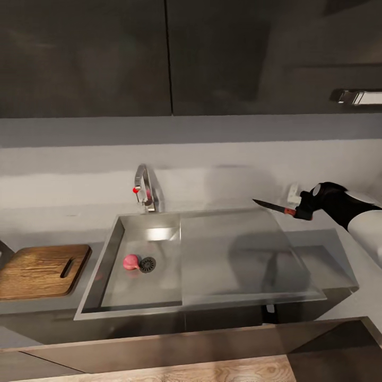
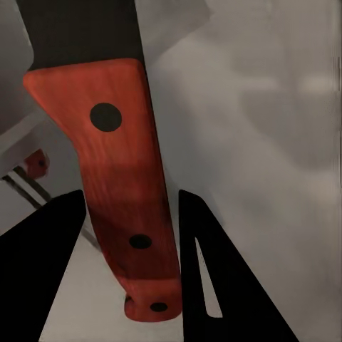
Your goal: In the kitchen, take the Vidalia onion out of the sink, dice it on the chopping board with the paring knife, put the diced onion into the bowl on the countertop, then place both the paring knife and the chopping board into the sink.
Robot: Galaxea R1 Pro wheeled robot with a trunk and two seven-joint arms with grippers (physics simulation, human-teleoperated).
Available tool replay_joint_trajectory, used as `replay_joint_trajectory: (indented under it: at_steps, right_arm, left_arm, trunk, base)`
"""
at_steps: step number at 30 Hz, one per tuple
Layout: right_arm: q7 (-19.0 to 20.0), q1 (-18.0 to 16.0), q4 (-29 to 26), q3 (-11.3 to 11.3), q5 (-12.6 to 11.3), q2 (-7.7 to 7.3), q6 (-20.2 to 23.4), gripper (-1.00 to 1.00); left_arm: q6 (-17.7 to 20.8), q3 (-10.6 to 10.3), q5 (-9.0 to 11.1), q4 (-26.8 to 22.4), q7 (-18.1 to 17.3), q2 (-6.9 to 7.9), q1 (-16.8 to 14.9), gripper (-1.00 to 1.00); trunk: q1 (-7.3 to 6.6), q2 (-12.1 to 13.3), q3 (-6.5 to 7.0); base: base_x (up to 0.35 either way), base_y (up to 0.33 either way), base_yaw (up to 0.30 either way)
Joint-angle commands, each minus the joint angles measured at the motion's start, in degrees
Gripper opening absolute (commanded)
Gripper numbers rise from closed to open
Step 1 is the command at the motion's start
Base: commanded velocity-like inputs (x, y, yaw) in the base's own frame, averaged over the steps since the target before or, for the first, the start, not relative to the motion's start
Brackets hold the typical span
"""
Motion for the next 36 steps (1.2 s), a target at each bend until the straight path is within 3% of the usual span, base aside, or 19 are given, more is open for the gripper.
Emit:
replay_joint_trajectory:
  at_steps: [1, 7, 14, 19, 23, 30, 36]
  right_arm:
    - [0.0, 0.0, -0.2, -1.4, 0.2, -0.01, 0.2, -1.00]
    - [-0.4, 0.0, -3.0, -7.1, 0.2, 0.42, 0.4, -1.00]
    - [-0.4, 0.0, -5.1, -10.2, -0.9, 1.70, 2.1, -1.00]
    - [-0.5, 0.0, -5.4, -11.0, -4.9, 3.91, 3.8, -1.00]
    - [-0.5, 0.0, -5.5, -11.4, -10.3, 5.46, 5.0, -1.00]
    - [-0.4, 0.0, -5.6, -11.7, -19.1, 6.76, 6.1, -1.00]
    - [-0.2, 0.5, -5.6, -11.6, -20.5, 7.15, 6.1, -1.00]
  left_arm:
    - [0.0, 0.4, 0.0, -0.1, 0.1, 0.02, 0.0, 1.00]
    - [-1.1, 0.4, 0.0, -0.1, 0.1, 0.05, 0.0, 1.00]
    - [-1.4, 0.4, 0.0, -0.2, 0.1, 0.06, 0.0, 1.00]
    - [-1.5, 0.4, 0.0, -0.2, 0.1, 0.06, 0.0, 1.00]
    - [-1.5, 0.4, 0.0, -0.2, 0.1, 0.00, 0.0, 1.00]
    - [-1.6, 0.4, 0.0, -0.2, 0.1, 0.07, 0.0, 1.00]
    - [-3.1, 0.4, 0.0, -0.2, 0.1, 0.10, 0.0, 1.00]
  trunk:
    - [0.03, -0.1, -0.09]
    - [0.03, -0.1, -0.09]
    - [0.03, -0.1, -0.09]
    - [0.03, -0.1, -0.09]
    - [0.03, -0.1, -0.09]
    - [0.03, -0.1, 0.00]
    - [0.03, -0.1, 0.47]
  base:
    - [0.000, 0.000, 0.000]
    - [0.000, 0.000, 0.000]
    - [0.000, 0.000, 0.000]
    - [0.000, 0.000, 0.000]
    - [0.000, 0.000, 0.000]
    - [0.000, 0.000, 0.000]
    - [0.000, 0.000, 0.000]
